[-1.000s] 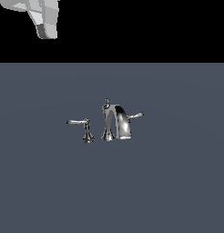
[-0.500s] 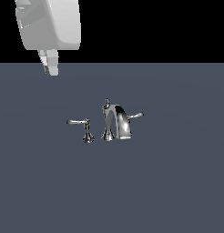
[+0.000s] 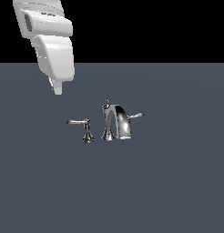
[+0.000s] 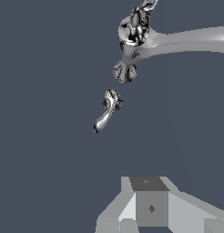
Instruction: Turn on the faucet by rotating a designated handle.
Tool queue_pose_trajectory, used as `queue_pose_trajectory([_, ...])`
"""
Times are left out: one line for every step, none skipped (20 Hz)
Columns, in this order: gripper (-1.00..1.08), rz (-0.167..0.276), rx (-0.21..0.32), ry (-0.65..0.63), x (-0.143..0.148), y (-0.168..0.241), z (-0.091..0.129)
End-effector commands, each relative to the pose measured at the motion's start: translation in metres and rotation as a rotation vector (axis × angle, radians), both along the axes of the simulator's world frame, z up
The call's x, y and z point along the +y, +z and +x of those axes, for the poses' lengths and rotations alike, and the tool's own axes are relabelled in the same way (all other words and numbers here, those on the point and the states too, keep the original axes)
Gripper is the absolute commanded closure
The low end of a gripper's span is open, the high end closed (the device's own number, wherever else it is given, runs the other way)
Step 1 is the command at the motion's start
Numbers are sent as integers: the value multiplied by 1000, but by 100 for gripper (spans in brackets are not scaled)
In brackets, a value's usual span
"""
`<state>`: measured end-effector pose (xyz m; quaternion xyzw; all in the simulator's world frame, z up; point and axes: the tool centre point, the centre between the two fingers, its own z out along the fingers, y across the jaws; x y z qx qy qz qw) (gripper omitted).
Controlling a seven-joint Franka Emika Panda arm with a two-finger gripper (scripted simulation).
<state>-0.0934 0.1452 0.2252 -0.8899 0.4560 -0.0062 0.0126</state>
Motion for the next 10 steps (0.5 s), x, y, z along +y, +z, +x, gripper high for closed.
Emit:
queue_pose_trajectory([108, 0, 2, -39, 3, -12, 9])
queue_pose_trajectory([108, 0, 2, -54, 3, -17, 13])
queue_pose_trajectory([108, 0, 3, -69, 4, -22, 16])
queue_pose_trajectory([108, 0, 4, -84, 5, -27, 20])
queue_pose_trajectory([108, -1, 5, -99, 5, -31, 24])
queue_pose_trajectory([108, -1, 6, -115, 6, -36, 27])
queue_pose_trajectory([108, -2, 7, -130, 6, -41, 31])
queue_pose_trajectory([108, -2, 8, -146, 6, -46, 35])
queue_pose_trajectory([108, -3, 9, -162, 7, -51, 39])
queue_pose_trajectory([108, -4, 10, -178, 7, -57, 43])
